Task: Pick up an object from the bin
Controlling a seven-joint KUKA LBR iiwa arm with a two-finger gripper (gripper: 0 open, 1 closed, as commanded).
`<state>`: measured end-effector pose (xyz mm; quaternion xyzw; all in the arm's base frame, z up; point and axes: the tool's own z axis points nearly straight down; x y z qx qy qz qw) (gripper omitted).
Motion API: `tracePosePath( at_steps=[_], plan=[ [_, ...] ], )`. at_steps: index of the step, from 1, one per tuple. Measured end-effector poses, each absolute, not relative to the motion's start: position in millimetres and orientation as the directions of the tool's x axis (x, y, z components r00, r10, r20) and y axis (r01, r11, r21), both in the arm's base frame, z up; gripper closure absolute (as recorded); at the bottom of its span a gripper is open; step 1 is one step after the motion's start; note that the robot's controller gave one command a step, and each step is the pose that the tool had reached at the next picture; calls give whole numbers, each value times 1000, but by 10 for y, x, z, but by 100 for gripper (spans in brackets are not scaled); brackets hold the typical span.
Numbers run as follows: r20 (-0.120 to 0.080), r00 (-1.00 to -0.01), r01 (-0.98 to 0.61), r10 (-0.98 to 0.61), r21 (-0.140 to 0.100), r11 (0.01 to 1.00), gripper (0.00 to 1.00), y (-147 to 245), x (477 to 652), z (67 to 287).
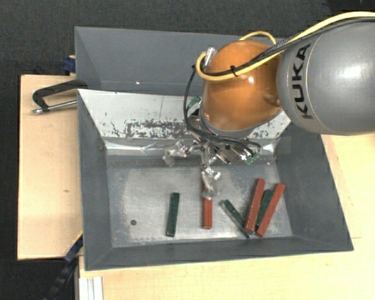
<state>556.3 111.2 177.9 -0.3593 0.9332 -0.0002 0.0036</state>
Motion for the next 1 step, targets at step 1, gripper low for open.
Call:
tracePosePath(
  at_steps=[1],
  plan=[
    [-5, -565, -825, -825, -5, 565, 0, 854, 5623, 1125]
  ],
)
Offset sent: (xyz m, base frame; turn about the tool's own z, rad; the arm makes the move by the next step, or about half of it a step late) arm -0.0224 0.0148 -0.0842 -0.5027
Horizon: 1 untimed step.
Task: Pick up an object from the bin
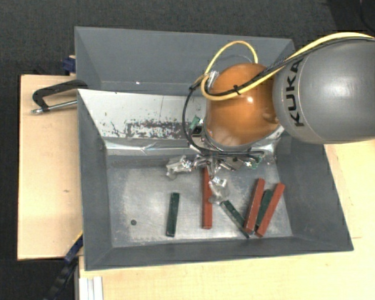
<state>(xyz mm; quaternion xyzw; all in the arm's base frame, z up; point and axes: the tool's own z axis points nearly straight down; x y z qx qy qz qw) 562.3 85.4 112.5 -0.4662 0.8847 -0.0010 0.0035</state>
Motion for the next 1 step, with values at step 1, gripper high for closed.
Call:
tracePosePath(
  at_steps=[1],
  plan=[
    [-4, -528, -849, -849, -4, 528, 0, 799, 5623, 975]
  ],
)
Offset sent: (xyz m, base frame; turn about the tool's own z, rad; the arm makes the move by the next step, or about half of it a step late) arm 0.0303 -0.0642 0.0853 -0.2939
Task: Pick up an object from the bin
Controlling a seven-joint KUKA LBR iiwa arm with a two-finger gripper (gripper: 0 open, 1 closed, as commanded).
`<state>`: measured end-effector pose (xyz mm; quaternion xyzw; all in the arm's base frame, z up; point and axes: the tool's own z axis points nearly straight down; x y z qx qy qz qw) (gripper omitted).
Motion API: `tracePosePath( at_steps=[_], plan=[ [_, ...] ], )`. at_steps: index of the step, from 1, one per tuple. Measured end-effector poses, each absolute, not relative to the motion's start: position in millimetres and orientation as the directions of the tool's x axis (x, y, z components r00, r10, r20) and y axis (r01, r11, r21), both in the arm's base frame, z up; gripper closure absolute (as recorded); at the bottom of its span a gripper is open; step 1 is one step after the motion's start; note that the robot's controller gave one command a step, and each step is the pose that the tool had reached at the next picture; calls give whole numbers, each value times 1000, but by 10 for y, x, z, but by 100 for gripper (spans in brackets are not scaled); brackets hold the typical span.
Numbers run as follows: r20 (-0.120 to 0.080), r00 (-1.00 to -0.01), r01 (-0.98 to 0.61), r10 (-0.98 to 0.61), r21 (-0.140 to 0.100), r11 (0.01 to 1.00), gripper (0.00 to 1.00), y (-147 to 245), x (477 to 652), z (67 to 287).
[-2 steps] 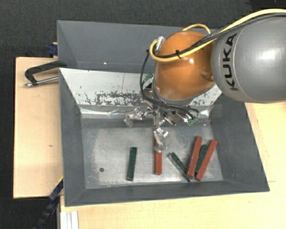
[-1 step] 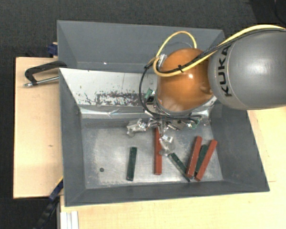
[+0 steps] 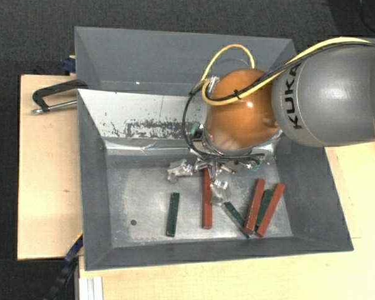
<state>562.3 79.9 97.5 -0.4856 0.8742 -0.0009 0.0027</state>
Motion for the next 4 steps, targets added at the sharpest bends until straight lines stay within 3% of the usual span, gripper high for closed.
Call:
tracePosePath(
  at_steps=[1, 2, 3, 4],
  plan=[
    [-2, -390, -921, -921, 6, 390, 0, 663, 5688, 1305],
    [-3, -103, -995, -995, -1, 103, 100, 953, 4996, 718],
    [-3, -103, -995, -995, -1, 103, 100, 953, 4996, 718],
    [-4, -99, -995, -995, -3, 99, 100, 1036, 5190, 2094]
  ],
)
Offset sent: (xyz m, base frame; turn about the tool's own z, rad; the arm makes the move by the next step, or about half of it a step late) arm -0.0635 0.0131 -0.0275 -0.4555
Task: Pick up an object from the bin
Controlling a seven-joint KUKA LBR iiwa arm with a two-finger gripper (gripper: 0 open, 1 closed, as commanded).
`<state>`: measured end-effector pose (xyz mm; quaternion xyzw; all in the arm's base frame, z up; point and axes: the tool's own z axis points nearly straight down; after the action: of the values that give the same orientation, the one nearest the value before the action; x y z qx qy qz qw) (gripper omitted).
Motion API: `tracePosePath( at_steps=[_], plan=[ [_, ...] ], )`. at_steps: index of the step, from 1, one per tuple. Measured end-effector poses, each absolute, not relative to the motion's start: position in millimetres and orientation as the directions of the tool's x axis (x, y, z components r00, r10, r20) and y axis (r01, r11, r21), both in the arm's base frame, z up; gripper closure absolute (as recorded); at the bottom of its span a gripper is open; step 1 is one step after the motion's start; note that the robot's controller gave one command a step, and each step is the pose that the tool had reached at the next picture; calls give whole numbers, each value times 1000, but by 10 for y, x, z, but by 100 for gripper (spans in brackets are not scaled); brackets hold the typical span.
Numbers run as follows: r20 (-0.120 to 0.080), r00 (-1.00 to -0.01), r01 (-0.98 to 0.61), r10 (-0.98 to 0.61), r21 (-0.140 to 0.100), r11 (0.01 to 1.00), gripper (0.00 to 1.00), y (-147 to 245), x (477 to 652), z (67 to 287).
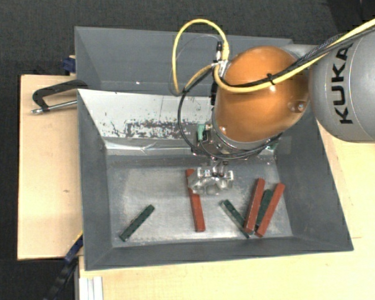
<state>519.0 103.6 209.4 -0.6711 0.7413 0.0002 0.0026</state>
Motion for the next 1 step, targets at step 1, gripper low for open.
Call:
tracePosePath(
  at_steps=[1],
  plan=[
    [-4, -99, -995, -995, -2, 99, 100, 1036, 5188, 2093]
  ],
)
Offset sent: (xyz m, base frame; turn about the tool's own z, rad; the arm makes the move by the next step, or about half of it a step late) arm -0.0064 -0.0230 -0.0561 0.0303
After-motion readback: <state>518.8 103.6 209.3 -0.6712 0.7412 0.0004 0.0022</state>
